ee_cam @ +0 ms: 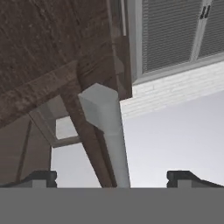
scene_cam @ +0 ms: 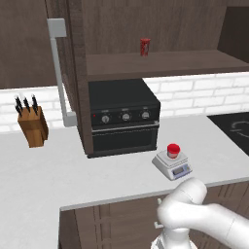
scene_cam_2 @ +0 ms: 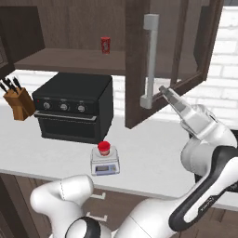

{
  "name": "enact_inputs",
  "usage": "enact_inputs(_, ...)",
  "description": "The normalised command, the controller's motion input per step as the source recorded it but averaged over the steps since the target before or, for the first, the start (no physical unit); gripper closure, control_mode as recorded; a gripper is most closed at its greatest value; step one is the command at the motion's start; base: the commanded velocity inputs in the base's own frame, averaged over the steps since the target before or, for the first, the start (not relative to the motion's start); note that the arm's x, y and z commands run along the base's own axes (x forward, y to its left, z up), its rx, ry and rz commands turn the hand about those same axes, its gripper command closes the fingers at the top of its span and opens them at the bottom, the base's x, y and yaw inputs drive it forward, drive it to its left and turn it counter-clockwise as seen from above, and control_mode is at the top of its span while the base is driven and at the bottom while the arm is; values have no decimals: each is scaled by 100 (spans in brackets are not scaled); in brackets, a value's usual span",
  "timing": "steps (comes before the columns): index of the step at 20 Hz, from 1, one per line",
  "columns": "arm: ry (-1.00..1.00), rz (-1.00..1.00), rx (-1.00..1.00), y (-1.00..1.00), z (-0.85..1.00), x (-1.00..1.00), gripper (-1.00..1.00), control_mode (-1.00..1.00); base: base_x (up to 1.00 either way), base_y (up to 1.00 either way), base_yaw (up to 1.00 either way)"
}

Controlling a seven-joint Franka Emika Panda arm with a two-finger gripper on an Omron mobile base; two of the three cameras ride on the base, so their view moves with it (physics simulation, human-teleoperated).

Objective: Pick the jam and place it on the digital scale for weighing, and close the cabinet.

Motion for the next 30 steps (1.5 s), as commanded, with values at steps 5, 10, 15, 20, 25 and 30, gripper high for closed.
enact_inputs(5, 6, -23, -31, 96, 6, 75, -100, -100, 0, 0, 0)
enact_inputs(10, 24, -20, -9, 71, 6, 100, -100, -100, 0, 0, 0)
enact_inputs(15, 7, -47, -2, 49, -8, 100, -100, -100, 0, 0, 0)
enact_inputs(20, 0, -53, -1, 46, -23, 100, -100, -100, 0, 0, 0)
enact_inputs(25, -1, -13, 0, 35, -19, 100, -100, -100, 0, 0, 0)
enact_inputs(30, 1, 3, 0, 2, -41, 100, -100, -100, 0, 0, 0)
